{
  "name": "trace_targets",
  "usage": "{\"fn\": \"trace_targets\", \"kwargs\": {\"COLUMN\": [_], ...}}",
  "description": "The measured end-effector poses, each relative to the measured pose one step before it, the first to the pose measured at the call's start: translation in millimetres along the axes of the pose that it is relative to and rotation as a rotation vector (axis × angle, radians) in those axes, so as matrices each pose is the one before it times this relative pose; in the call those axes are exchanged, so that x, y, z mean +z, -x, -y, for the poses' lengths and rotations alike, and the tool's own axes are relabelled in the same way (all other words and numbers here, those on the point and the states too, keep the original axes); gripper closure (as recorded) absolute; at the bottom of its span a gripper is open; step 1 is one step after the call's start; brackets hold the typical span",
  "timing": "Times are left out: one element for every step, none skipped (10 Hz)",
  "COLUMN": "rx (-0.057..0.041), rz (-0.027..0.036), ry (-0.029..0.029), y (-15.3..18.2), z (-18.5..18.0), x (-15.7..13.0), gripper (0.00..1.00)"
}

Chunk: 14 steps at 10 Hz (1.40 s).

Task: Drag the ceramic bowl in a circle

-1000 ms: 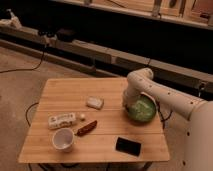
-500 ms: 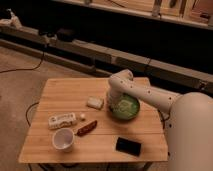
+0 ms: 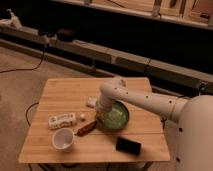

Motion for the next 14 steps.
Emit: {"fn": "trace_targets", "kwargs": {"rx": [0.00651, 0.01145, 0.01676, 0.02821, 0.02465, 0.03315, 0.03527, 0.03409, 0.03235, 0.03458, 0.03212, 0.02741, 0.01589, 0.0063], "rz": [0.03187, 0.02115, 0.02531, 0.02103, 0.01069, 0.01349, 0.0122, 0.00237, -0.01006, -0.02202, -0.02557, -0.02873, -0.02487, -0.02611], "ry": [-0.02145, -0.0072, 0.00437, 0.01557, 0.0116, 0.01299, 0.0083, 0.00793, 0.01375, 0.01887, 0.0171, 0.01904, 0.01839, 0.01687], "y": [17.19, 11.19, 11.91, 11.77, 6.34, 7.77, 6.06, 2.46, -2.55, -7.61, -10.54, -15.72, -16.03, -19.03], "z": [3.41, -1.91, -5.98, -11.05, -9.79, -12.34, -12.13, -12.18, -15.02, -18.64, -18.2, -15.28, -11.1, -6.01], "x": [-2.39, -2.82, -3.25, -4.8, -2.48, -3.42, -2.27, -3.86, -5.92, -9.19, -8.58, -7.93, -4.92, -2.21], "gripper": [1.0, 1.0, 1.0, 1.0, 1.0, 1.0, 1.0, 1.0, 1.0, 1.0, 1.0, 1.0, 1.0, 1.0]}}
